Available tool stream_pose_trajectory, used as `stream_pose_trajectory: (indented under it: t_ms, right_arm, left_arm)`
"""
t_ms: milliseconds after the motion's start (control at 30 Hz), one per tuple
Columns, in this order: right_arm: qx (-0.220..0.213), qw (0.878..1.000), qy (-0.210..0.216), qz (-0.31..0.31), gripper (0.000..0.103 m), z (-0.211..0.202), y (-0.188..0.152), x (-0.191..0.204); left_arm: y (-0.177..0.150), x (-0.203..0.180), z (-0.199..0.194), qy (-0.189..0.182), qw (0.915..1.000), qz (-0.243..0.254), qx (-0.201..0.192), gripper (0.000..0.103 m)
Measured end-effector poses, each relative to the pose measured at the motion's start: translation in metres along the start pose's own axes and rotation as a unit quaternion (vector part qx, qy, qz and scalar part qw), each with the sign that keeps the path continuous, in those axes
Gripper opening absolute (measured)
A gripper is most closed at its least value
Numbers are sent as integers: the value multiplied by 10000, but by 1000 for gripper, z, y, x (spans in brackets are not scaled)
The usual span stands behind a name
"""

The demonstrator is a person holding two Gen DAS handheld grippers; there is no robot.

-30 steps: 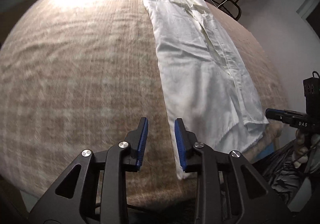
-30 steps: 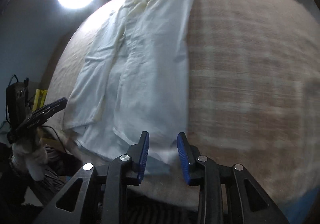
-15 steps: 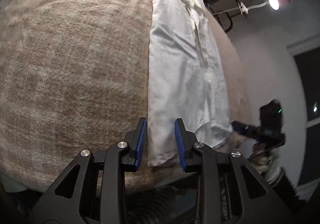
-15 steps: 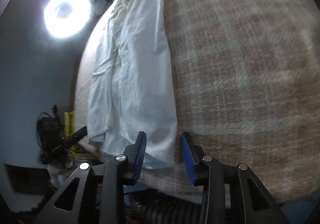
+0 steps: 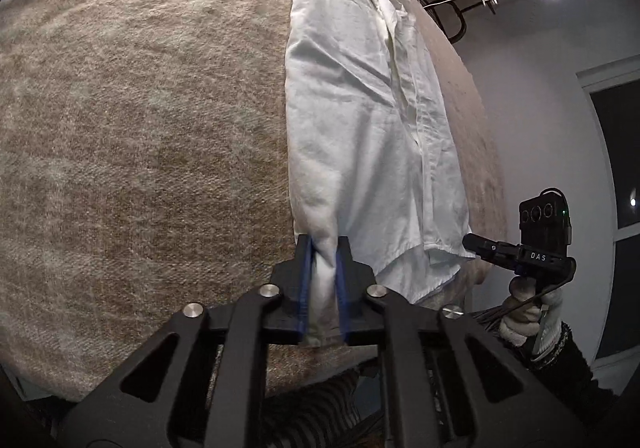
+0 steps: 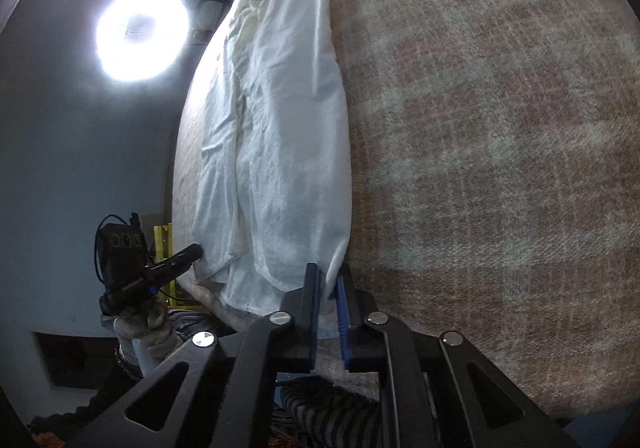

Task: Fold small clothes
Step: 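Grasp the end of the shirt strip with both tools and lift it, then fold the lifted end over the strip's middle and open both tools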

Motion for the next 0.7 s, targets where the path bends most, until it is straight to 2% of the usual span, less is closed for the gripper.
stream_pose_trajectory:
  t_ms: [167,400,600,700]
  right_arm:
    - [-216,9983,414,357,2,-12,7,0]
    - [-729,9912,958,541,1,-42,20,12]
    - [-1254,9854,1075,421,1,-66,56,29]
    - [-1463,9828,1058,395,1,-68,81,37]
  left_arm:
    - [9,-8,-3,-195,9998,-16,-101,3]
    - [39,-35,-24,-495,9976,119,-478,3]
    - [81,-53,-30,-537,9948,306,-810,3]
    - [104,-55,-28,-439,9939,385,-934,3]
Point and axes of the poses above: each gripper's, at about its wrist camera, not at the fingertips, and z roughly the way its jaws point, x to its left, y to its top, the point moved 1 cm from there along z, roughly the way its jaws point, and after that the axes turned 8 degrees about -y, right-handed, at the moved point
